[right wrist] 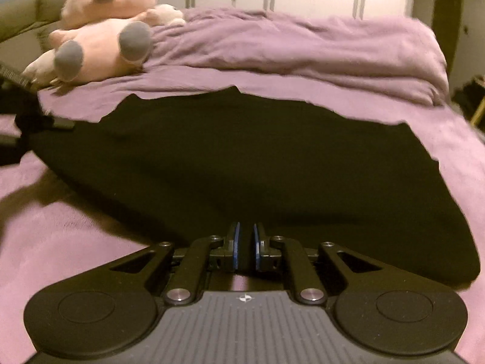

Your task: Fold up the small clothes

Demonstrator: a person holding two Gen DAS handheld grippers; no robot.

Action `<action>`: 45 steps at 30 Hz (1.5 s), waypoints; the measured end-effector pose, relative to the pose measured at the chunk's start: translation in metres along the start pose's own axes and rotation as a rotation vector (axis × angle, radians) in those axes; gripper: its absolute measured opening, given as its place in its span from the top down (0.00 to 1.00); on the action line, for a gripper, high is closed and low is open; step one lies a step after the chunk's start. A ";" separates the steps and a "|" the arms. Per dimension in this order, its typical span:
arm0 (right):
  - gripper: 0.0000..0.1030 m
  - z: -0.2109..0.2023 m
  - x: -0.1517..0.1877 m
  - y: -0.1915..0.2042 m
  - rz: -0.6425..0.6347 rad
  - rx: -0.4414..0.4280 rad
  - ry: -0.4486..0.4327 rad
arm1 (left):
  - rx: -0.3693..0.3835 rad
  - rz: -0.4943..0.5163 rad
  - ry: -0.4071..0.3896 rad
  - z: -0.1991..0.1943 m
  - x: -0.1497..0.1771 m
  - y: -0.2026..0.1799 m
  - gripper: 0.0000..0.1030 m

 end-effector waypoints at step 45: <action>0.76 -0.058 0.050 -0.128 0.322 0.317 0.067 | -0.118 0.452 0.107 0.008 0.087 -0.085 0.43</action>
Point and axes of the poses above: each gripper's, at about its wrist camera, not at the fingertips, and z roughly the way its jaws point, y to its left, x to its underside, the point moved 3 cm from there along z, roughly the way its jaws point, and after that the axes turned 8 degrees about -z, right-handed, at the moved point
